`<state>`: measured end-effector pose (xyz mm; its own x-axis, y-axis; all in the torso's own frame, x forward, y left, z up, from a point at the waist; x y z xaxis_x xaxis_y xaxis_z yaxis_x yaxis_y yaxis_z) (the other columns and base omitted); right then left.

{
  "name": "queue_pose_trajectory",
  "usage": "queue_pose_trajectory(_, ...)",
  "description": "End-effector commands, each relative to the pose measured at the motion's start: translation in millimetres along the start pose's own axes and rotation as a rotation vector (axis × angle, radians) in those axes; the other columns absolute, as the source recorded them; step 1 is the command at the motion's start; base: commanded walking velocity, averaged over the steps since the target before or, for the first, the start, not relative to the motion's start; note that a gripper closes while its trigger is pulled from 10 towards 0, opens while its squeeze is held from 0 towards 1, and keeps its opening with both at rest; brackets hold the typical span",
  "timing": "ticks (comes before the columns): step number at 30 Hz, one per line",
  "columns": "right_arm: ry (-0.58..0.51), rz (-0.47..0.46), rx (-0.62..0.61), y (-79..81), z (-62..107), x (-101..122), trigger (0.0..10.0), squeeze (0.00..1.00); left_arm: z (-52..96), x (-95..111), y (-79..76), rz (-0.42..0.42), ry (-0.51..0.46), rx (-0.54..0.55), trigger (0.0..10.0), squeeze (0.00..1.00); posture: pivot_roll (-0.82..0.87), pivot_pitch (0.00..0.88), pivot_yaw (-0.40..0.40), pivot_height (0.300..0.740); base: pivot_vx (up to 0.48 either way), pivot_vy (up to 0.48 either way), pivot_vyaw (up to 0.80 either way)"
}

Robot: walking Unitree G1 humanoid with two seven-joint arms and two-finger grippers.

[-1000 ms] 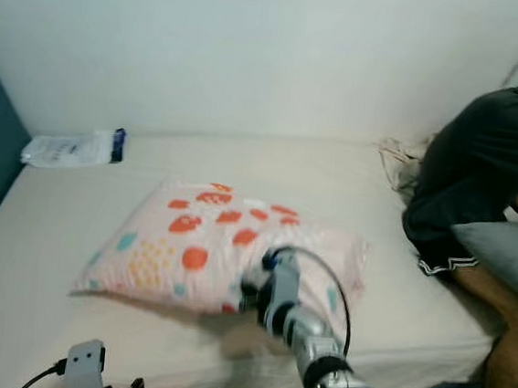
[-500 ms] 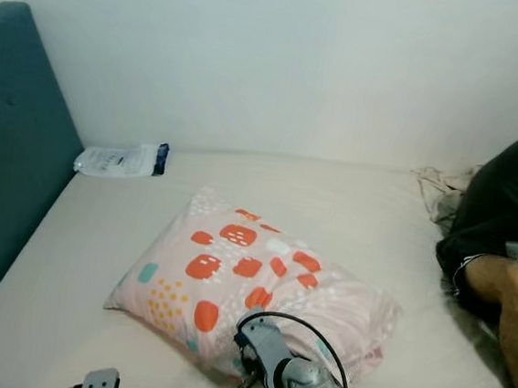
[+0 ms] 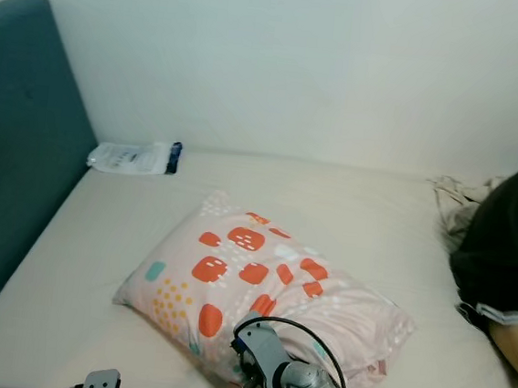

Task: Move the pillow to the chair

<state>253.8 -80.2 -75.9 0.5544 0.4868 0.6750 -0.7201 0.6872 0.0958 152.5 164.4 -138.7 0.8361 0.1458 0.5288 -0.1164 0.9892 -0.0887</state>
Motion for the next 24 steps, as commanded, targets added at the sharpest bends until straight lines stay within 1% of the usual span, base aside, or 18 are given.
queue_pose_trajectory(1,-0.008,0.040,0.046,11.3,-4.6,5.2,10.0,0.00,0.6,-4.1,-1.1,-0.020,0.017,-0.012,10.0,0.00,-0.05,0.027,-0.059,0.740,0.000,0.000,0.78)
queue_pose_trajectory(4,-0.008,0.040,0.048,11.7,-4.7,5.1,10.0,0.00,0.5,-3.7,-1.8,-0.021,0.016,-0.019,10.0,0.00,-0.05,0.031,-0.055,0.740,0.000,0.000,0.78)
queue_pose_trajectory(5,-0.008,0.040,0.048,11.9,-4.7,5.1,10.0,0.00,0.6,-4.1,-2.6,-0.017,0.018,-0.028,10.0,0.00,-0.05,0.031,-0.055,0.740,0.000,-0.300,0.78)
queue_pose_trajectory(7,-0.009,0.042,0.049,12.2,-4.8,5.2,10.0,0.00,0.5,-4.6,-3.8,-0.053,0.026,-0.041,10.0,0.00,-0.05,0.033,-0.055,0.740,0.000,-0.465,0.78)
queue_pose_trajectory(10,-0.010,0.044,0.050,12.5,-4.8,5.2,10.0,0.00,0.6,-4.8,-2.5,-0.049,0.026,-0.029,10.0,0.00,-0.05,0.035,-0.054,0.740,0.000,-0.465,0.78)
queue_pose_trajectory(12,-0.010,0.048,0.051,12.7,-4.8,5.1,10.0,0.00,0.8,-5.3,-0.1,-0.007,0.024,-0.009,10.0,0.00,-0.05,0.036,-0.053,0.740,0.000,0.000,0.78)
queue_pose_trajectory(18,-0.009,0.056,0.053,13.5,-4.9,4.2,10.0,0.00,1.1,-8.8,-2.0,-0.040,0.044,-0.025,10.0,0.00,-0.05,0.032,-0.056,0.740,0.000,0.000,0.78)
queue_pose_trajectory(24,-0.008,0.065,0.058,14.3,-4.9,3.9,10.0,0.00,1.4,-11.2,-3.9,-0.051,0.055,-0.036,10.0,0.00,-0.05,0.028,-0.054,0.740,0.000,0.000,0.78)
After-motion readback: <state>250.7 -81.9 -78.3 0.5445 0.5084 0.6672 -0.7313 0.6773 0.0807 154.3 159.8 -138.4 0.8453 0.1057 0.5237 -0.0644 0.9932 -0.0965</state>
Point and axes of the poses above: a point about 5 cm out from each wrist's last joint towards the gripper, its own z axis pointing back from the gripper into the wrist, its own x axis along the axis of the wrist's last joint, y = z × x, the point moved 4 cm from there along -z, pointing out of the wrist towards the gripper, and after that the axes turned 6 degrees about -z, right-handed, at the moved point
